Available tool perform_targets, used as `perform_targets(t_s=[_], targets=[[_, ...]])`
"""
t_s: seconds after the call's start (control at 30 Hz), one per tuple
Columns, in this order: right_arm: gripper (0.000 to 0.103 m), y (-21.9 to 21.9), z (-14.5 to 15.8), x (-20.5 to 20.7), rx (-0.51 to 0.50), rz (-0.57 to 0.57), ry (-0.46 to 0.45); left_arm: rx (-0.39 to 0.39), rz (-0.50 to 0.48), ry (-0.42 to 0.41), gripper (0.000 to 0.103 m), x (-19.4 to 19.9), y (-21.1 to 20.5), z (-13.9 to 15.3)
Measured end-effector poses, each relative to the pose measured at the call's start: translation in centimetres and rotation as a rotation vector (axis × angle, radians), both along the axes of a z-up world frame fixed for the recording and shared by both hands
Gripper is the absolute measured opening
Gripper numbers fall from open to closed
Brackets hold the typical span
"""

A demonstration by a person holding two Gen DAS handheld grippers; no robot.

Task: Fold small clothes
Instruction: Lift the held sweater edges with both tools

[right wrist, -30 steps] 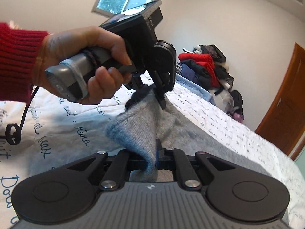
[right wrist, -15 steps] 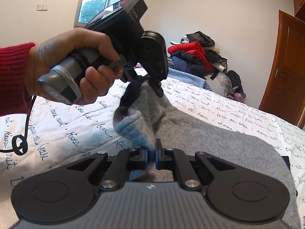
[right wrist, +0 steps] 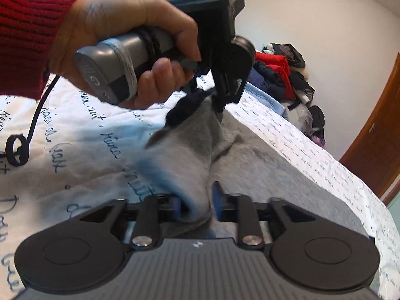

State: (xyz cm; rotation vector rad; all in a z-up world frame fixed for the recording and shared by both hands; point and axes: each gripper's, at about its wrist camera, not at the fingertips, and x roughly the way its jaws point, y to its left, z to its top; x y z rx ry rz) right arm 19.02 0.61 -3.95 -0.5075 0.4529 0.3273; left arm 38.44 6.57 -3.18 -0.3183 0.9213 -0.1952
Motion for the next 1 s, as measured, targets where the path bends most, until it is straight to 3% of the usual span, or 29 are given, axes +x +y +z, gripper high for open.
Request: perform_targets(t_s=[0.03, 0.07, 0.17, 0.37, 0.4, 0.47, 0.5, 0.67, 1.0], targets=[[0.063, 0.4, -0.1, 0.1, -0.005, 0.004, -0.001, -0.025, 0.002, 0.016, 0.014, 0.2, 0.6, -0.5], [0.069, 0.7, -0.2, 0.1, -0.010, 0.017, -0.007, -0.052, 0.000, 0.029, 0.014, 0.4, 1.1, -0.9], [0.071, 2.2, -0.7, -0.1, -0.079, 0.041, -0.057, -0.115, -0.007, 0.047, 0.014, 0.7, 2.3, -1.9], [0.069, 5.6, -3.4, -0.6, -0.343, 0.143, -0.233, -0.194, -0.048, 0.053, 0.016, 1.2, 3.3, -2.8], [0.063, 5.9, -3.8, -0.8, -0.368, 0.175, -0.264, -0.213, -0.046, 0.058, 0.016, 1.3, 3.6, -3.0], [0.034, 6.1, -4.3, -0.9, -0.393, 0.210, -0.270, -0.249, -0.036, 0.066, 0.016, 1.3, 4.1, -3.4], [0.010, 6.1, -4.5, -0.8, -0.393, 0.209, -0.254, -0.261, -0.030, 0.063, 0.015, 1.3, 4.3, -3.5], [0.006, 4.7, -3.6, -0.9, -0.286, 0.187, -0.220, -0.231, -0.021, 0.016, 0.013, 0.4, 3.9, -2.2], [0.006, -2.8, 2.7, -0.7, 0.103, 0.065, -0.176, -0.184, 0.007, -0.063, 0.013, -0.9, 0.9, 2.7]])
